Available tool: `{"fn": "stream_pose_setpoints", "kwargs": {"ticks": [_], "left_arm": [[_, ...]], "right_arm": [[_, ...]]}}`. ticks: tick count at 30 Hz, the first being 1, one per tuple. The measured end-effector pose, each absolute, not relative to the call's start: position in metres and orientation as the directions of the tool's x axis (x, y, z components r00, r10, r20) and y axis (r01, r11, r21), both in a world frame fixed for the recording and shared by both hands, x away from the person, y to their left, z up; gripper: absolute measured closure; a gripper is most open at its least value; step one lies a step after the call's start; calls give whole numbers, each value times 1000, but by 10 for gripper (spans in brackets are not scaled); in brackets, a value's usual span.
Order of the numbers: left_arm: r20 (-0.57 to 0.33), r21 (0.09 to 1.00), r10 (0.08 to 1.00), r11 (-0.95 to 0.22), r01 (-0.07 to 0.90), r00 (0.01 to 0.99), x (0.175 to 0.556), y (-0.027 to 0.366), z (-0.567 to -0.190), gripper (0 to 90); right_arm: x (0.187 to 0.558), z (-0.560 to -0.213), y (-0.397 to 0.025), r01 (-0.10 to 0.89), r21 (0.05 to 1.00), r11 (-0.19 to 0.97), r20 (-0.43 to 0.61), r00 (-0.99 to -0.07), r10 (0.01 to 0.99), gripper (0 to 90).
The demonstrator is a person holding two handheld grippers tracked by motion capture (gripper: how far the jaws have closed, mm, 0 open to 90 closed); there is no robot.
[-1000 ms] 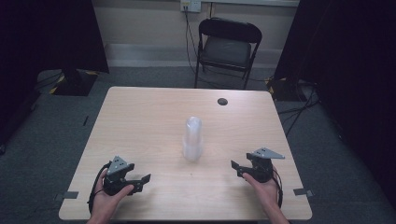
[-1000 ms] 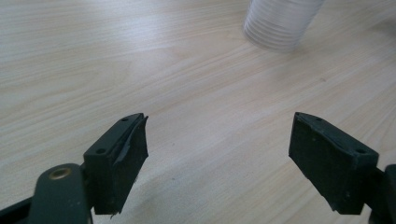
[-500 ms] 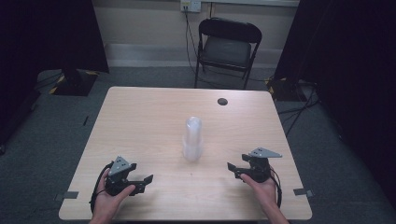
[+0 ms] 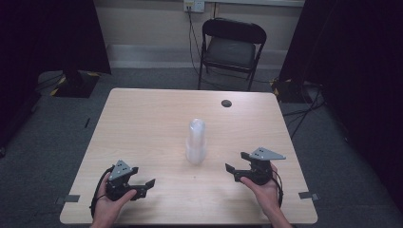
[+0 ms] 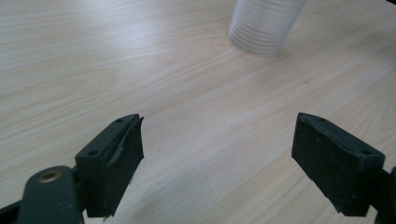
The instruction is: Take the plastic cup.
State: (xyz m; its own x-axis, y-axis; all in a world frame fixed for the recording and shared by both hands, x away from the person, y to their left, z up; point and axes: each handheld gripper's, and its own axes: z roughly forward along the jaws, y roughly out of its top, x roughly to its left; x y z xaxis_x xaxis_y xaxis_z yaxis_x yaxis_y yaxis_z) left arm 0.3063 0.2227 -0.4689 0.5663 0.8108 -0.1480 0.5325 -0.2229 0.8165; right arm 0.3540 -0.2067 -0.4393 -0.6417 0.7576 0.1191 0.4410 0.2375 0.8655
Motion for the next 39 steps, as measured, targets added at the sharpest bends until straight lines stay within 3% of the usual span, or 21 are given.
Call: {"fn": "stream_pose_setpoints", "kwargs": {"ticks": [9,10,39], "left_arm": [[-142,812,813,-231,536,566,308,222,-470,164],[-139,812,810,-237,534,570,309,222,-470,164],[-136,817,800,-243,522,585,307,219,-470,164]], "right_arm": [[360,-425,-195,410,875,256,116,-692,712,202],[364,-423,-191,410,879,242,134,-701,700,247],[393,-387,-144,327,912,246,111,-777,620,236]]}}
